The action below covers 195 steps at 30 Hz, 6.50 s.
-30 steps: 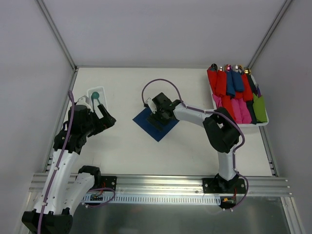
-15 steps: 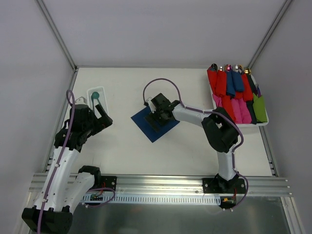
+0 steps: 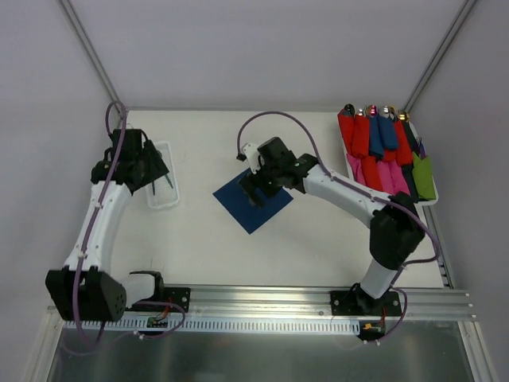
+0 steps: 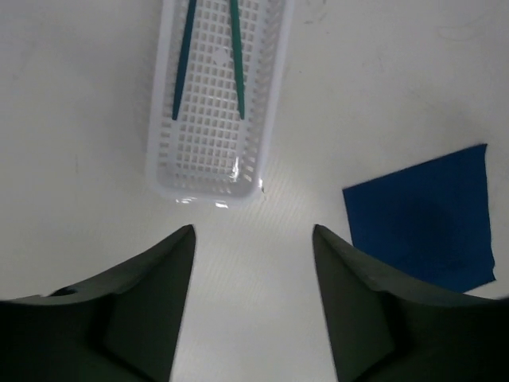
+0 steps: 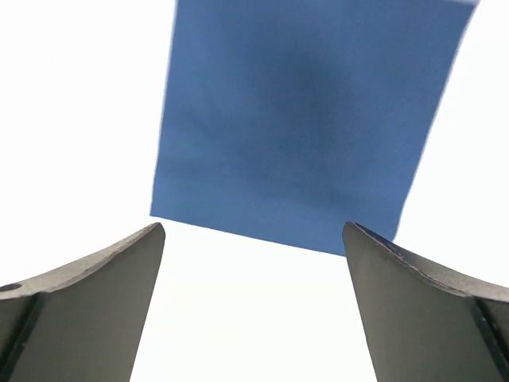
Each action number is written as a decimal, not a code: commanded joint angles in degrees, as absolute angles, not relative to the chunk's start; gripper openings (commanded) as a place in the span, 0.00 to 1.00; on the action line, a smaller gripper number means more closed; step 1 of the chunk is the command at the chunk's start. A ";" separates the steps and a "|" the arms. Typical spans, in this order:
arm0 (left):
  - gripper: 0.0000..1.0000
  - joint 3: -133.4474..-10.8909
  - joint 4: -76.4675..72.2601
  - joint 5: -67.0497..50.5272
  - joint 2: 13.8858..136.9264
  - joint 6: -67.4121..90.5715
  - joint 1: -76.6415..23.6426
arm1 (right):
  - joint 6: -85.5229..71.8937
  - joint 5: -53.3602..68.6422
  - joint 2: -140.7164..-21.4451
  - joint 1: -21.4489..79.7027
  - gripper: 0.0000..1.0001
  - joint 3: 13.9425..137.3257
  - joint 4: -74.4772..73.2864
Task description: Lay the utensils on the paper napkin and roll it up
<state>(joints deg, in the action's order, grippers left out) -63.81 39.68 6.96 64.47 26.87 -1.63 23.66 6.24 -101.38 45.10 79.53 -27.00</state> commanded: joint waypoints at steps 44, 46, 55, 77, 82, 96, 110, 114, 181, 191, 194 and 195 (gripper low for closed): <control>0.12 -98.35 39.29 4.92 123.49 25.05 7.12 | 20.57 18.10 -82.09 24.70 0.99 74.53 -40.52; 0.11 -99.05 39.29 4.57 123.66 24.61 7.21 | 20.48 18.54 -82.18 24.43 0.99 74.62 -40.52; 0.19 -99.32 39.37 4.66 124.45 23.20 7.56 | 20.04 19.51 -81.83 23.56 0.99 74.09 -40.52; 0.00 -102.13 41.84 -8.61 105.65 17.60 4.23 | 20.21 23.73 -80.77 20.31 0.99 74.26 -40.87; 0.00 -95.65 41.23 -6.23 99.85 17.64 -11.49 | 20.65 25.31 -81.30 16.54 0.99 75.85 -43.42; 0.00 -95.09 35.86 -1.67 114.33 33.22 -36.03 | 18.99 26.81 -82.00 11.43 0.99 75.94 -43.94; 0.01 -96.41 35.86 -0.35 120.58 36.83 -36.47 | 19.07 26.98 -81.47 11.07 0.99 75.06 -43.77; 0.01 -97.64 35.86 -0.35 122.87 36.56 -36.39 | 18.98 27.16 -81.56 10.90 0.99 74.97 -43.86; 0.34 -88.33 40.69 2.19 106.59 17.05 9.23 | 19.69 29.53 -83.85 10.46 0.99 76.38 -45.18; 0.34 -92.02 40.78 7.03 113.99 17.40 9.05 | 19.78 28.74 -84.20 10.46 0.99 76.03 -45.26; 0.34 -92.90 40.69 8.43 115.83 17.40 8.79 | 19.78 28.74 -84.37 10.46 0.99 76.20 -45.18; 0.34 -93.07 40.69 8.70 116.27 17.49 8.70 | 19.78 28.74 -84.37 10.46 0.99 76.20 -45.35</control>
<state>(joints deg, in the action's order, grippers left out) -90.56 39.83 5.76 115.15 18.52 9.32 19.66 28.73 -84.09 10.83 73.97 -44.27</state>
